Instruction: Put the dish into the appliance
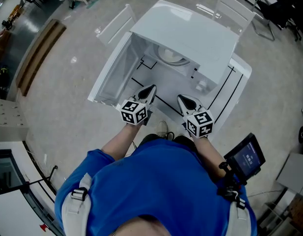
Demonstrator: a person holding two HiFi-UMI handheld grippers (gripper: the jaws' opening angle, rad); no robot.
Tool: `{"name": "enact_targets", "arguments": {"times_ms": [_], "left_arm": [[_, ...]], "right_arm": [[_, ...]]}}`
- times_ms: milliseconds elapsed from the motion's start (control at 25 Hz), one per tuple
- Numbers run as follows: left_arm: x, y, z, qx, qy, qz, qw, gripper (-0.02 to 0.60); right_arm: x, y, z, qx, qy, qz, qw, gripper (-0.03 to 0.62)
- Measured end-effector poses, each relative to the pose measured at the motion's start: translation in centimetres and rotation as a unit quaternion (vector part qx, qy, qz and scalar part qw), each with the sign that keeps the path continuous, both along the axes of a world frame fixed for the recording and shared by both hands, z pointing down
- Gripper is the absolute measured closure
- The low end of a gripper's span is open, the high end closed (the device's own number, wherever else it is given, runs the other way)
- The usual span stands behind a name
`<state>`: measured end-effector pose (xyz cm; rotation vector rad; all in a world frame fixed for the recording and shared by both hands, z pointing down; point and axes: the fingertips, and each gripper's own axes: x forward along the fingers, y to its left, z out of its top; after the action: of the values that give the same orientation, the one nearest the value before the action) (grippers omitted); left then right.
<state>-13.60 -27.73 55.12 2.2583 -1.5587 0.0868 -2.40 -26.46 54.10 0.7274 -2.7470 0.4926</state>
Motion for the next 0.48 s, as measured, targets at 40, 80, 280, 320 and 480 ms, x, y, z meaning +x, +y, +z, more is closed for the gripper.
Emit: {"name": "enact_targets", "arguments": {"times_ms": [40,80,280,320,480], "left_arm": [[0.05,0.11,-0.09,0.001,-0.001,-0.001,1.0,0.574],[0.11,0.19,-0.17,0.002,-0.002,-0.002,1.0,0.574],[0.39,0.52,-0.34,0.003,-0.009,-0.007,0.9999,0.575],[0.51,0.55,-0.42,0.004,-0.011,-0.007,0.9999,0.575],[0.95,0.51,-0.98,0.012,-0.015,-0.013,0.9997,0.574]], "right_arm": [[0.06,0.06,-0.03,0.001,0.0,-0.001,1.0,0.592],[0.12,0.11,-0.05,0.001,0.0,-0.002,1.0,0.592],[0.22,0.47,-0.22,0.003,-0.002,-0.009,1.0,0.592],[0.27,0.52,-0.31,0.004,-0.002,-0.011,1.0,0.592],[0.65,0.61,-0.57,0.007,-0.004,-0.017,1.0,0.592]]}}
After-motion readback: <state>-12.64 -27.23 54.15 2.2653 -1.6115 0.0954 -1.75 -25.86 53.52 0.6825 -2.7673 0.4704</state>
